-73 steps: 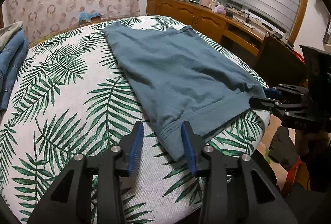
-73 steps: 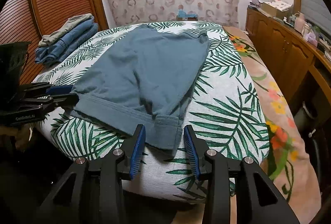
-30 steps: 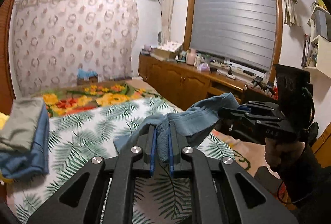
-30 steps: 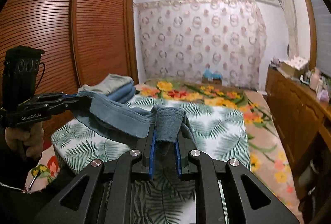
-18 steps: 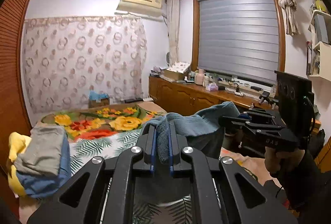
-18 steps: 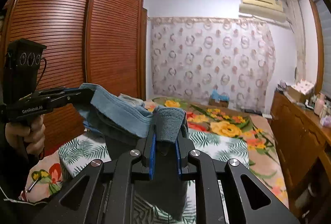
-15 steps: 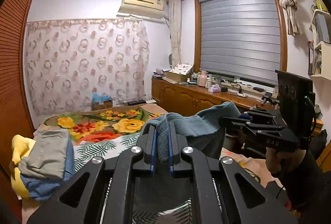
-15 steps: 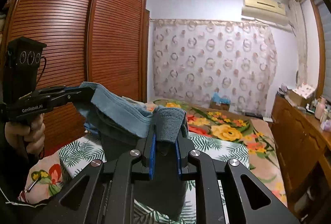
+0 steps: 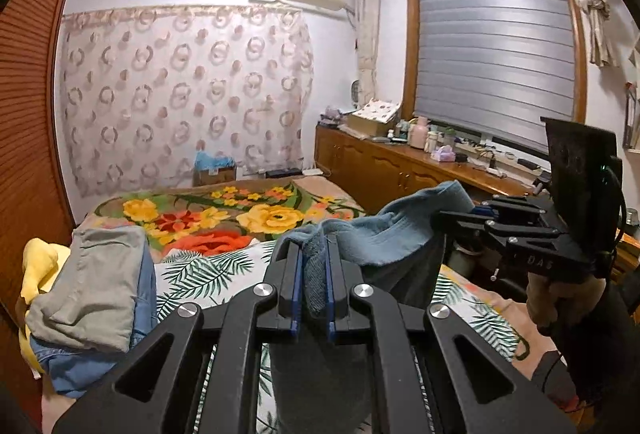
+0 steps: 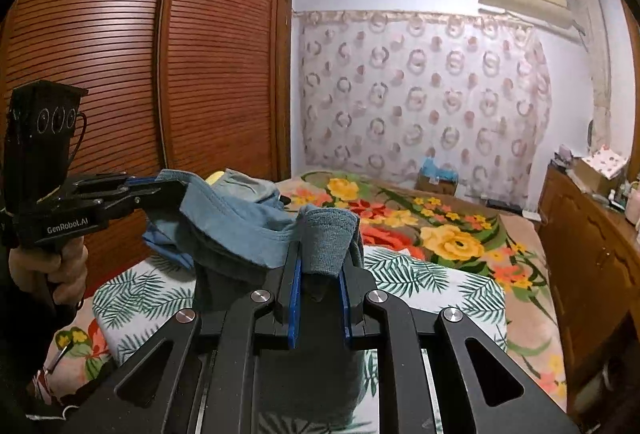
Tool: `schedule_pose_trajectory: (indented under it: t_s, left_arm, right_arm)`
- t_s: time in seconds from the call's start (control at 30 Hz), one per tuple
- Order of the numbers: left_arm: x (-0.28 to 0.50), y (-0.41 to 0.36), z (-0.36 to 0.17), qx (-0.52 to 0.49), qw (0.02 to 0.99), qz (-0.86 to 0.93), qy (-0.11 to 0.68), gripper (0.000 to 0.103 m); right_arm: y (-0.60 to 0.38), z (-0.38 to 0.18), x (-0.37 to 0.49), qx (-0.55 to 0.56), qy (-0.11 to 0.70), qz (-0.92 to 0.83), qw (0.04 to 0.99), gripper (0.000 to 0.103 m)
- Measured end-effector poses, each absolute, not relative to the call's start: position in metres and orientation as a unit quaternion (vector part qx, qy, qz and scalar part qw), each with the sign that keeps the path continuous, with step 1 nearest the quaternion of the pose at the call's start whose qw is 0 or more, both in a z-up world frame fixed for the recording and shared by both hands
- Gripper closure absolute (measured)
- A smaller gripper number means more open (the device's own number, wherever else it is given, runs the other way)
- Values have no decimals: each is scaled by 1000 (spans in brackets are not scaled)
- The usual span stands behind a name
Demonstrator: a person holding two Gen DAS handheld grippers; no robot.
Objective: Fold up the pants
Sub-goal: 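Raise the held hem high with both grippers, lifting the shorts off the bed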
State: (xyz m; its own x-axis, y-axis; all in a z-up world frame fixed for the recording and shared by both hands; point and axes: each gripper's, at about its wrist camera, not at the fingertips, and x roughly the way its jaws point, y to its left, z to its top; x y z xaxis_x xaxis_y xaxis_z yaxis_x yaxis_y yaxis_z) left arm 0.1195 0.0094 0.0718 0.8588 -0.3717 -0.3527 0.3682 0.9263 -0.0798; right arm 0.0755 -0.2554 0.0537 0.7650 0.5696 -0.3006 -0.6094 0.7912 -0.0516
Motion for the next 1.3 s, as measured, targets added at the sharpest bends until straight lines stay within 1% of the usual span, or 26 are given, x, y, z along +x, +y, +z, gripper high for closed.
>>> schedule_pose_trajectory:
  t_s: [0.17,0.3,0.5,0.6,0.67,0.93,1.07,1.3]
  left_arm:
    - [152,15,64,-17,963,-180,199,93]
    - [183,20,68,-18,966,-166,200,93]
    - [212,19,102,-8,973,-155,168,93]
    - [206,15,110,6,977,-152,152,93]
    - [200,15,107,8,976,-152,153,93]
    - [164,19,60,-1,965,-158,207,93]
    - [135,17,43,-2,963,-159,217,93]
    - [104,15,36,-10,961,-160,224,93]
  right_arm:
    - [-247,65,129,-71,153,321,932,88]
    - [-238,78,177,-69,158,321,931,88]
    - [-230,115,217,-69,121,305,942,88]
    - [-230,133,217,-64,103,303,945,88]
    - [-227,135,212,-70,102,299,946,88]
    - [-214,95,185,-84,169,296,937,88]
    - [-210,81,160,-86,191,299,931,88]
    - [-212,87,131,-89,207,300,927,88]
